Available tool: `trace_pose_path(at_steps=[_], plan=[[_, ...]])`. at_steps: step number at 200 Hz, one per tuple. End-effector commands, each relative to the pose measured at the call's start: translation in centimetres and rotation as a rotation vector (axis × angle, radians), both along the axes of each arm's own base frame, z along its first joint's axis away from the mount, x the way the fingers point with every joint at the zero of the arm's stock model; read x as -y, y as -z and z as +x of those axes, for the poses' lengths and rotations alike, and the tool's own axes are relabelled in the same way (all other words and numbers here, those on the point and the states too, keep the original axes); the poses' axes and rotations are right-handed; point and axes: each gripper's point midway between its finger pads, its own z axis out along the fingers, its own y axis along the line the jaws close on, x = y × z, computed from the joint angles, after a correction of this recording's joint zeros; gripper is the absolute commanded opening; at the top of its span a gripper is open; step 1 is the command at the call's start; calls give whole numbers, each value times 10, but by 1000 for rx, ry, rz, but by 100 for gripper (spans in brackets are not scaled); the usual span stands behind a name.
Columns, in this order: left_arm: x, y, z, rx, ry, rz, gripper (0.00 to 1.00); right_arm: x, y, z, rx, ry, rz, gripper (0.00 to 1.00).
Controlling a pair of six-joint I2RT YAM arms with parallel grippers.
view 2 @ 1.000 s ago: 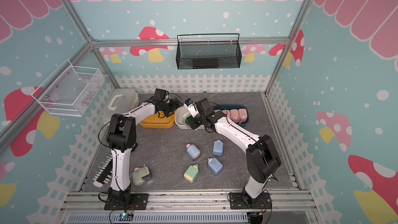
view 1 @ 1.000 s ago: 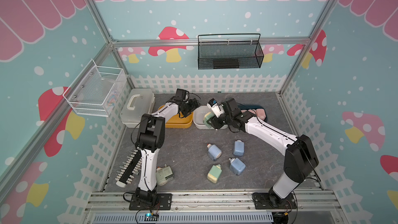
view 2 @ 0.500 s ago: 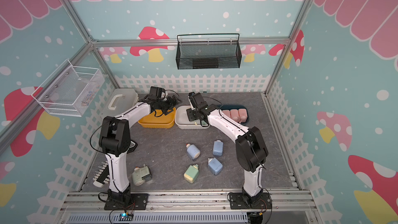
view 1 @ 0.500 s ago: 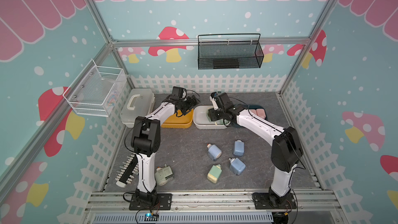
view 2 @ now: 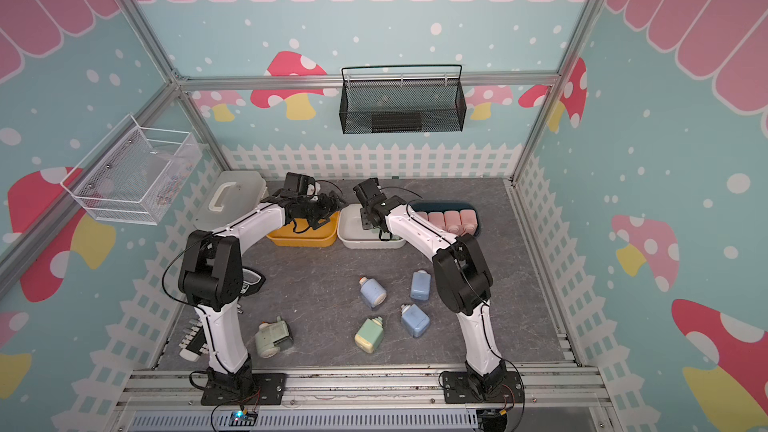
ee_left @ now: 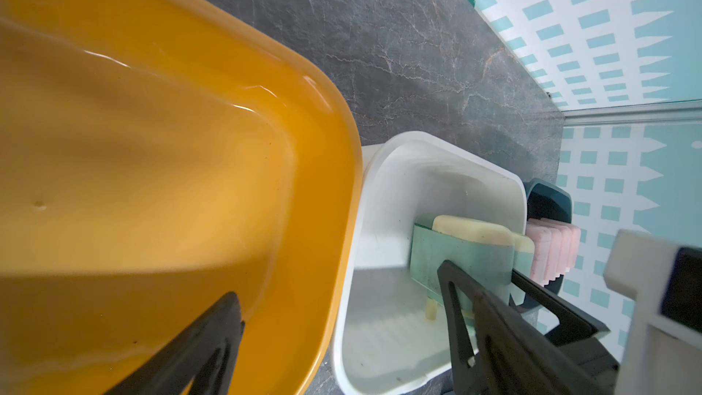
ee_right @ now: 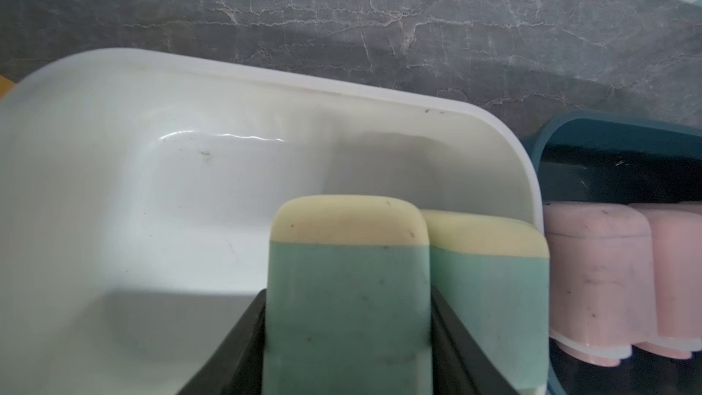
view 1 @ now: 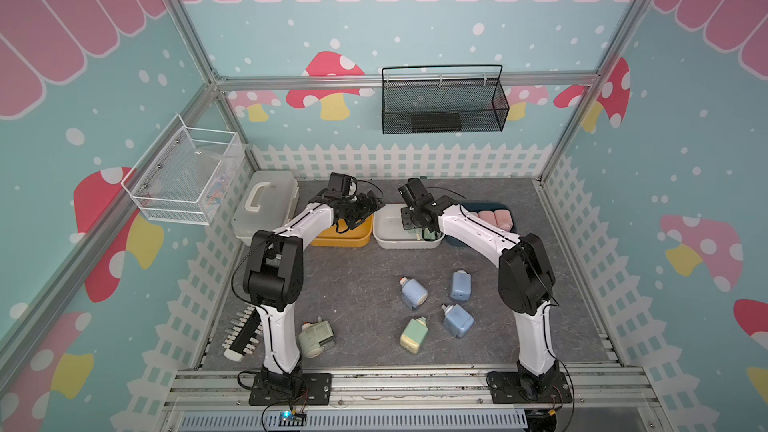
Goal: Place the pencil sharpeners by color into the storage box
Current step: Place the pencil sharpener in the storage box.
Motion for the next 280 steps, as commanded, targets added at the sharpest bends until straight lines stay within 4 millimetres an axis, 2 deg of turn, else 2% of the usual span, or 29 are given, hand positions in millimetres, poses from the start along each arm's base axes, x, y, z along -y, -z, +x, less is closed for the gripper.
trace_pose_path(at_steps=[1,55,84,138,232,280], plan=[[-8,-11,-3,41,6,35,95,6,-4,6,37,71,-79,0],[-8,-3,-6,12,16,47,95,4,3,12,43,119,-164,0],[-14,2,-11,-3,9,56,95,0,17,11,5,122,-157,0],[-24,0,-13,1,-22,77,95,6,32,10,-21,159,-198,0],[-28,1,-17,-3,-31,82,95,3,61,8,-75,159,-209,19],[-35,-1,-19,2,-43,94,95,2,57,5,-78,145,-208,46]])
